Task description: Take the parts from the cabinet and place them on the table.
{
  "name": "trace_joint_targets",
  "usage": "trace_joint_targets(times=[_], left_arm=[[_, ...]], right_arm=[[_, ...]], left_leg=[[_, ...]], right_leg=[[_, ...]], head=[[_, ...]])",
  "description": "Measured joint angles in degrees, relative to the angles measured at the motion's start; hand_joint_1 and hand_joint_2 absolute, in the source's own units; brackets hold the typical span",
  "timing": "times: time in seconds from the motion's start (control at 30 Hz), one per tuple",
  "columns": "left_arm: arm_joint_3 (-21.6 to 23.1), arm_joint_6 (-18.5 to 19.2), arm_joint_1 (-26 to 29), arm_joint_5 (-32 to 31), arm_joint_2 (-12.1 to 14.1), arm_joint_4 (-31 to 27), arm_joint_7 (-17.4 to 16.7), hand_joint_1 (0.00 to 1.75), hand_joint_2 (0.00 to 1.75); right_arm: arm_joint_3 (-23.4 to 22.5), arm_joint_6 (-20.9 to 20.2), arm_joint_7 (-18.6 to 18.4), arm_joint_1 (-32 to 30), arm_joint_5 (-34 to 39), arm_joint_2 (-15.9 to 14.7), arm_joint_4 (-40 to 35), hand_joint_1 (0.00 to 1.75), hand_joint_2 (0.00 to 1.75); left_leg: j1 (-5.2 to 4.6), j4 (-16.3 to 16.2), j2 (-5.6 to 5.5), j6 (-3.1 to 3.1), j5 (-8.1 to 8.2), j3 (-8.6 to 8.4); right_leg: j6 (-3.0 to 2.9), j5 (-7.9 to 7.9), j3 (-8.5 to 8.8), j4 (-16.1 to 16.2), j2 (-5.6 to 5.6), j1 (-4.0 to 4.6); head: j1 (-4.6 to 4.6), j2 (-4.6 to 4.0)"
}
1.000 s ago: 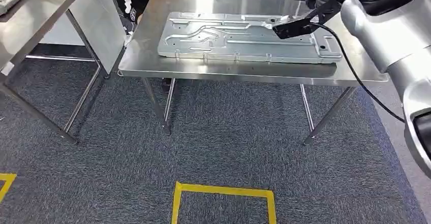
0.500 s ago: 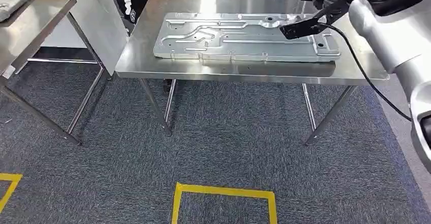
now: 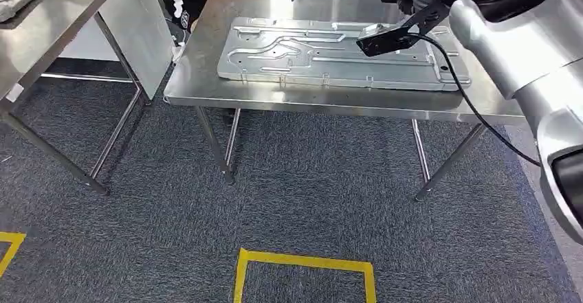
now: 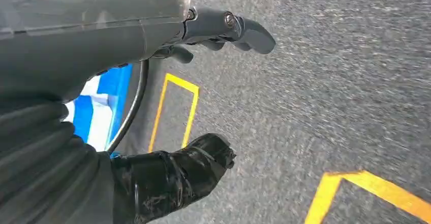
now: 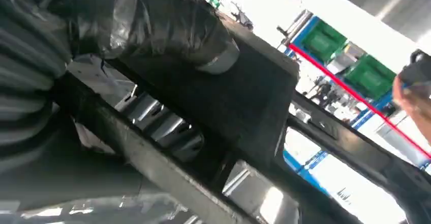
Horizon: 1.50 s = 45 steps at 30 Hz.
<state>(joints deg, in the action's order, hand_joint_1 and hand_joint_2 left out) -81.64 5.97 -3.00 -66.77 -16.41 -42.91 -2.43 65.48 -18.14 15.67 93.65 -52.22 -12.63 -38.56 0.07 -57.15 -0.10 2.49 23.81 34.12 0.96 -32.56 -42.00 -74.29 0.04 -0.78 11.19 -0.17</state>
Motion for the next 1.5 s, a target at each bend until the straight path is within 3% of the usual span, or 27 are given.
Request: trace_joint_targets(times=[0.03, 0.07, 0.1, 0.17, 0.2, 0.33, 0.4, 0.5, 0.53, 0.57, 0.6, 0.67, 0.7, 0.73, 0.83, 0.9, 0.93, 1.03, 1.07, 1.1, 1.17, 1.2, 1.23, 1.33, 1.4, 1.43, 1.5], left_arm=[[0.00, 0.00, -0.06, 0.07, 0.00, 0.05, 0.00, 0.00, 1.75], [0.00, 0.00, -0.07, 0.11, 0.00, 0.16, 0.00, 0.00, 1.75], [0.00, -0.04, -0.08, 0.18, 0.00, 0.29, 0.00, 0.00, 1.75], [0.00, -0.05, -0.10, 0.22, -0.02, 0.37, 0.04, 0.00, 1.75], [-0.02, -0.07, 0.04, 0.24, 0.02, 0.37, 0.04, 0.00, 1.75], [-0.02, -0.15, -0.01, 0.24, 0.02, 0.40, 0.04, 0.00, 1.75], [-0.02, -0.17, -0.02, 0.24, 0.11, 0.44, 0.07, 0.00, 1.75], [-0.02, -0.22, -0.05, 0.26, 0.11, 0.57, 0.07, 0.00, 1.75], [-0.02, -0.22, -0.10, 0.26, 0.11, 0.64, 0.07, 0.00, 1.75], [-0.02, -0.22, -0.09, 0.29, 0.11, 0.68, 0.07, 0.00, 1.75], [-0.02, -0.22, -0.09, 0.29, 0.11, 0.72, 0.07, 0.00, 1.75], [-0.02, -0.24, -0.06, 0.29, 0.13, 0.74, 0.07, 0.00, 1.75], [-0.02, -0.24, 0.04, 0.29, 0.22, 0.74, 0.07, 0.00, 1.75], [-0.04, -0.28, 0.04, 0.31, 0.31, 0.77, 0.07, 0.00, 1.75], [-0.02, -0.42, -0.02, 0.31, 0.31, 0.81, 0.07, 0.00, 1.75], [-0.02, -0.44, -0.03, 0.31, 0.28, 0.81, 0.07, 0.00, 1.75], [-0.02, -0.46, -0.02, 0.31, 0.28, 0.81, 0.07, 0.00, 1.75], [-0.02, -0.48, -0.03, 0.33, 0.31, 0.81, 0.07, 0.00, 1.75], [-0.02, -0.48, -0.04, 0.33, 0.31, 0.81, 0.07, 0.00, 1.75], [-0.02, -0.48, -0.03, 0.33, 0.28, 0.83, 0.07, 0.00, 1.75], [-0.02, -0.48, -0.04, 0.33, 0.22, 0.88, 0.07, 0.00, 1.75], [-0.02, -0.48, -0.02, 0.33, 0.20, 0.88, 0.07, 0.00, 1.75], [-0.04, -0.48, 0.15, 0.35, 0.22, 0.88, 0.07, 0.00, 1.75], [-0.04, -0.55, 0.11, 0.35, 0.22, 0.90, 0.07, 0.00, 1.75], [-0.04, -0.57, 0.05, 0.35, 0.35, 0.88, 0.07, 0.00, 1.75], [-0.04, -0.57, 0.09, 0.35, 0.33, 0.88, 0.07, 0.00, 1.75], [-0.04, -0.57, 0.14, 0.35, 0.35, 0.92, 0.07, 0.00, 1.75]], right_arm=[[0.18, 0.02, 0.00, -0.21, 0.00, 0.00, 0.04, 1.75, 1.75], [0.35, 0.04, 0.02, -0.29, 0.00, 0.00, 0.07, 1.75, 1.75], [0.52, 0.09, 0.07, -0.27, 0.02, 0.09, 0.07, 1.75, 1.75], [0.74, 0.11, 0.07, -0.07, 0.07, 0.26, 0.07, 1.75, 1.75], [0.79, 0.13, 0.07, -0.01, 0.09, 0.28, 0.07, 1.75, 1.75], [1.18, 0.15, 0.07, 0.03, 0.17, 0.61, 0.09, 1.75, 1.75], [1.18, 0.18, 0.07, 0.09, 0.17, 0.81, 0.07, 1.75, 1.75], [1.27, 0.24, 0.07, 0.11, 0.17, 1.11, 0.09, 1.75, 1.75], [1.42, 0.24, 0.07, 0.04, 0.17, 1.14, 0.09, 1.75, 1.75], [1.57, 0.26, 0.07, -0.04, 0.17, 1.16, 0.09, 1.75, 1.75], [1.72, 0.26, 0.07, -0.06, 0.17, 1.22, 0.09, 1.75, 1.75], [1.75, 0.33, 0.07, 0.01, 0.20, 1.29, 0.09, 1.75, 1.75], [1.75, 0.33, 0.07, 0.10, 0.22, 1.29, 0.11, 1.75, 1.75], [1.77, 0.37, 0.07, 0.26, 0.22, 1.27, 0.15, 1.75, 1.75], [2.01, 0.37, 0.09, 0.14, 0.33, 1.29, 0.33, 1.75, 1.75], [2.01, 0.42, 0.09, 0.23, 0.42, 1.14, 0.46, 1.75, 1.75], [2.03, 0.44, 0.09, 0.55, 0.42, 1.07, 0.50, 1.75, 1.75], [2.21, 0.59, 0.11, 0.38, 0.57, 1.01, 0.57, 1.75, 1.75], [2.29, 0.59, 0.09, 0.12, 0.59, 0.92, 0.66, 1.75, 1.75], [2.40, 0.59, 0.11, 0.01, 0.61, 0.90, 0.74, 1.75, 1.75], [2.49, 0.63, 0.11, 0.09, 0.61, 0.90, 0.81, 1.75, 1.75], [2.49, 0.66, 0.09, 0.22, 0.63, 0.90, 0.83, 1.75, 1.75], [2.53, 0.68, 0.09, 0.34, 0.63, 0.92, 0.85, 1.75, 1.75], [2.60, 0.63, 0.13, 0.31, 0.79, 0.96, 0.87, 1.75, 1.75], [2.62, 0.63, 0.13, 0.36, 0.81, 0.83, 0.87, 1.75, 1.75], [2.62, 0.66, 0.13, 0.42, 0.83, 0.83, 0.87, 1.75, 1.75], [2.64, 0.63, 0.13, 0.47, 0.94, 0.85, 0.85, 1.75, 1.75]], left_leg=[[0.01, -0.18, -0.20, 0.04, 0.14, 0.01], [0.05, -0.40, -0.38, -0.04, 0.32, -0.02], [0.08, -0.79, -0.50, -0.13, 0.60, -0.04], [0.17, -1.95, -0.61, -0.61, 1.58, -0.07], [0.01, -2.27, -0.66, -0.93, 1.93, 0.18], [-0.15, -2.40, -0.71, -1.76, 1.96, 0.53], [-0.07, -3.83, -0.38, -2.52, 3.21, 0.98], [0.40, -15.99, -0.24, -3.30, 8.85, 7.03], [0.42, -19.48, -0.24, -3.39, 9.52, 9.08], [0.42, -19.94, -0.24, -3.36, 8.72, 9.76], [0.41, -17.39, -0.25, -3.20, 6.41, 8.91], [0.35, -7.47, -0.24, -2.54, 0.87, 4.25], [0.12, -2.89, -0.23, -1.98, -0.18, 2.43], [-0.20, -2.05, -0.15, -1.77, 0.50, 1.56], [-0.46, -1.84, -0.28, -1.41, 0.38, 1.68], [0.12, 0.18, -0.04, -0.81, -0.51, 0.27], [0.15, 0.44, -0.03, -0.50, -0.58, 0.11], [-0.01, 0.17, 0.03, 0.02, -0.25, 0.13], [-0.03, 0.00, -0.08, 0.05, -0.11, 0.13], [-0.02, -0.30, -0.20, -0.04, 0.11, 0.13], [0.02, -1.22, -0.36, -0.31, 0.85, 0.11], [0.02, -1.80, -0.37, -0.57, 1.33, 0.15], [-0.21, -2.15, -0.40, -0.95, 1.64, 0.59], [-0.21, -2.33, -0.37, -1.50, 1.69, 0.82], [-0.29, -2.76, -0.32, -2.04, 2.24, 1.03], [-0.27, -4.74, -0.22, -2.50, 3.52, 1.54], [0.17, -13.13, -0.19, -3.09, 7.19, 5.64]], right_leg=[[0.14, -0.14, -1.58, -2.59, -0.01, -0.03], [0.21, 1.05, -1.71, -2.04, -0.01, -0.09], [0.22, 3.22, -0.69, 0.77, -0.02, -0.16], [0.19, 8.69, 4.04, 11.08, -0.04, -0.34], [0.03, 7.20, 4.80, 12.19, 0.02, -0.22], [-1.08, 7.44, 4.82, 12.83, 0.17, 0.23], [-1.84, 7.69, 5.34, 13.54, 0.04, -0.36], [-2.13, 7.57, 5.44, 13.54, 0.10, -0.37], [-2.15, 7.53, 5.47, 13.54, 0.09, -0.36], [-2.13, 7.44, 5.57, 13.53, 0.09, -0.34], [-2.13, 7.31, 5.77, 13.53, 0.09, -0.33], [-2.06, 7.03, 6.34, 13.55, 0.09, -0.20], [-2.00, 6.91, 6.51, 13.65, 0.07, -0.27], [-1.67, 6.84, 6.37, 13.64, 0.11, 0.09], [-0.69, 7.23, 6.55, 14.38, 0.08, -0.29], [-0.16, 6.50, 6.44, 13.54, 0.08, -0.07], [-0.25, 4.83, 5.27, 11.06, 0.03, 0.01], [0.00, -0.05, -1.05, -1.23, 0.07, -0.05], [0.07, 0.42, -1.84, -2.30, 0.07, -0.06], [0.07, 2.05, -1.39, -0.78, 0.05, -0.08], [-0.09, 6.95, 2.57, 7.80, 0.00, -0.13], [-0.24, 8.44, 4.64, 12.27, -0.02, -0.13], [-0.46, 7.09, 4.99, 12.70, -0.02, 0.06], [-1.07, 7.33, 4.97, 12.98, 0.23, 0.32], [-1.70, 7.65, 5.46, 13.67, 0.10, -0.27], [-1.92, 7.53, 5.72, 13.82, 0.08, -0.35], [-2.28, 7.29, 5.97, 13.83, 0.11, -0.33]], head=[[0.00, 0.00], [0.00, 0.00], [0.00, 0.00], [0.00, 0.00], [0.00, 0.00], [0.04, 0.00], [0.07, 0.00], [0.04, 0.00], [0.04, 0.00], [0.07, 0.00], [0.04, 0.00], [0.07, 0.00], [0.04, 0.00], [0.06, 0.00], [0.05, 0.00], [0.04, 0.00], [0.02, 0.00], [0.02, 0.00], [0.02, 0.00], [0.02, 0.00], [0.02, 0.00], [0.02, 0.00], [0.00, 0.00], [0.07, 0.00], [0.07, 0.00], [0.07, 0.00], [0.07, 0.00]])
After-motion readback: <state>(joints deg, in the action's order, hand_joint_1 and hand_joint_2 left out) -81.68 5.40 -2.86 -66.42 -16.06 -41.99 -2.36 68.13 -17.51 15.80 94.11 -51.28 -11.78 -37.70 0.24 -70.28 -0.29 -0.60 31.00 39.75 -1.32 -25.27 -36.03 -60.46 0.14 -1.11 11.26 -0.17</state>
